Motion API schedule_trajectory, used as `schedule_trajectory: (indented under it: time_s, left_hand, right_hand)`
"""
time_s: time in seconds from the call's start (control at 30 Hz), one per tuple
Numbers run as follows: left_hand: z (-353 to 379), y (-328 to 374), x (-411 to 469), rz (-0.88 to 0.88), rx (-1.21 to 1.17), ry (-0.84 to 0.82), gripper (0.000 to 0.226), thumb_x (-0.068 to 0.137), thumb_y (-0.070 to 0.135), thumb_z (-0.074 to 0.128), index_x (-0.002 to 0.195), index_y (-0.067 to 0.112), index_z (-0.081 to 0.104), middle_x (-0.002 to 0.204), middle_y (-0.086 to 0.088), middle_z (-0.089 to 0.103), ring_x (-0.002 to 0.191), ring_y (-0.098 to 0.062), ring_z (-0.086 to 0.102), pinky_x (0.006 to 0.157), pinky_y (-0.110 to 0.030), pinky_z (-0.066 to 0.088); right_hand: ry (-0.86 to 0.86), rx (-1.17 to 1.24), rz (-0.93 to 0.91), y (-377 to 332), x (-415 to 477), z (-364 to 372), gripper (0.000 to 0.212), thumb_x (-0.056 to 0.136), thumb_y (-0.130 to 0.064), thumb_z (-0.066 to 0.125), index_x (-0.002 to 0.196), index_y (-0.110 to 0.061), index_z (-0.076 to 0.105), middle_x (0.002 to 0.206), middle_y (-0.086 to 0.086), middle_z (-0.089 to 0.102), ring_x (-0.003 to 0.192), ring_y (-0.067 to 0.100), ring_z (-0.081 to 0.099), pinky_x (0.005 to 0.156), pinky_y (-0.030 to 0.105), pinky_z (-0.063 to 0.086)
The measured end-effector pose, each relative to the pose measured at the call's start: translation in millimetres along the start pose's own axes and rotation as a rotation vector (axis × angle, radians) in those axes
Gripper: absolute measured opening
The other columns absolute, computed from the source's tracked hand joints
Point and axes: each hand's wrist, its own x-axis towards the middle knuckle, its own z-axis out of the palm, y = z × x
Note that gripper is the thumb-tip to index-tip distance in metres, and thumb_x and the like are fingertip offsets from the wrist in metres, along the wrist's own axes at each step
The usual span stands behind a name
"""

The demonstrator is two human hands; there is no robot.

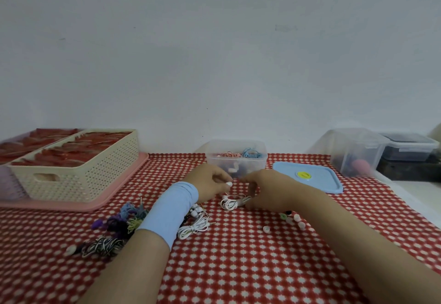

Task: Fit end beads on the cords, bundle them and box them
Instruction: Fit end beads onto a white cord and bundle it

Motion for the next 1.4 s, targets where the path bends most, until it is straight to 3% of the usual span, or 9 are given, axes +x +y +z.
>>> schedule_trajectory:
  time_s: [0.07,0.3,0.4,0.6,0.8,0.93,1.07,1.23,1.4]
  left_hand:
    - [1,2,-1,-0.021,0.038,-0.039,0.023,0.09,0.023,0.069,0.113,0.023,0.072,0.102,0.008,0.07,0.069,0.0,0.064,0.065,-0.012,0.048]
    - [-6,8,1,0.003,-0.052,-0.023,0.02,0.089,0.022,0.07,0.109,0.024,0.074,0.109,0.005,0.071,0.078,-0.004,0.066,0.072,-0.021,0.056]
    - [-16,15,7,0.025,-0.15,0.087,0.019,0.091,0.021,0.068,0.108,0.025,0.075,0.106,0.01,0.07,0.083,-0.017,0.071,0.075,-0.03,0.061]
    - [-47,38,41,0.054,-0.109,0.236,0.021,0.092,0.015,0.062,0.107,0.025,0.073,0.1,0.002,0.073,0.079,-0.011,0.068,0.079,-0.025,0.056]
    - [-59,48,80,0.027,-0.042,0.218,0.02,0.093,0.018,0.06,0.104,0.029,0.072,0.093,0.005,0.071,0.08,-0.011,0.067,0.075,-0.025,0.053]
    - [-66,37,95,-0.018,0.038,0.219,0.014,0.092,0.022,0.062,0.099,0.029,0.072,0.081,0.01,0.065,0.086,-0.013,0.062,0.082,-0.026,0.047]
    - [-71,17,95,-0.096,0.185,0.106,0.017,0.09,0.024,0.062,0.1,0.031,0.075,0.111,0.007,0.069,0.102,-0.014,0.062,0.096,-0.031,0.048]
    - [-70,-3,88,-0.095,0.221,0.064,0.022,0.092,0.024,0.063,0.111,0.025,0.073,0.122,0.006,0.068,0.11,-0.012,0.061,0.094,-0.024,0.042]
    - [-61,-3,85,-0.047,0.295,0.029,0.023,0.095,0.028,0.058,0.114,0.029,0.072,0.126,0.006,0.065,0.109,-0.014,0.06,0.092,-0.027,0.043]
  right_hand:
    - [-0.036,0.001,-0.001,1,0,1,0.027,0.089,-0.04,0.071,0.114,-0.03,0.074,0.106,-0.012,0.072,0.096,0.012,0.064,0.089,0.032,0.054]
    - [0.098,0.142,0.029,6,0,-10,0.017,0.088,-0.035,0.077,0.105,-0.031,0.079,0.105,-0.016,0.072,0.092,0.0,0.062,0.08,0.017,0.043]
    - [0.203,0.258,0.039,9,5,-24,0.008,0.085,-0.04,0.079,0.092,-0.035,0.079,0.093,-0.019,0.073,0.086,-0.004,0.063,0.074,0.017,0.045]
    - [0.348,0.231,0.085,9,43,-65,0.006,0.085,-0.033,0.079,0.091,-0.034,0.08,0.097,-0.016,0.073,0.093,0.006,0.065,0.086,0.031,0.054]
    - [0.409,0.177,0.127,19,75,-94,0.006,0.086,-0.031,0.079,0.091,-0.033,0.079,0.09,-0.014,0.07,0.087,0.011,0.062,0.069,0.028,0.046]
    - [0.398,0.143,0.137,22,99,-87,0.009,0.086,-0.035,0.077,0.096,-0.034,0.08,0.094,-0.014,0.068,0.09,0.012,0.061,0.068,0.028,0.044]
    - [0.335,0.044,0.109,18,126,-68,0.017,0.087,-0.035,0.077,0.104,-0.032,0.079,0.103,-0.009,0.064,0.094,0.012,0.058,0.074,0.027,0.044]
    - [0.21,0.043,0.108,13,141,-50,0.032,0.091,-0.026,0.073,0.122,-0.026,0.072,0.116,-0.006,0.072,0.103,0.013,0.065,0.093,0.031,0.054]
    - [0.163,0.016,0.102,12,137,-43,0.024,0.097,-0.025,0.063,0.115,-0.034,0.075,0.117,-0.014,0.073,0.1,0.008,0.065,0.086,0.028,0.055]
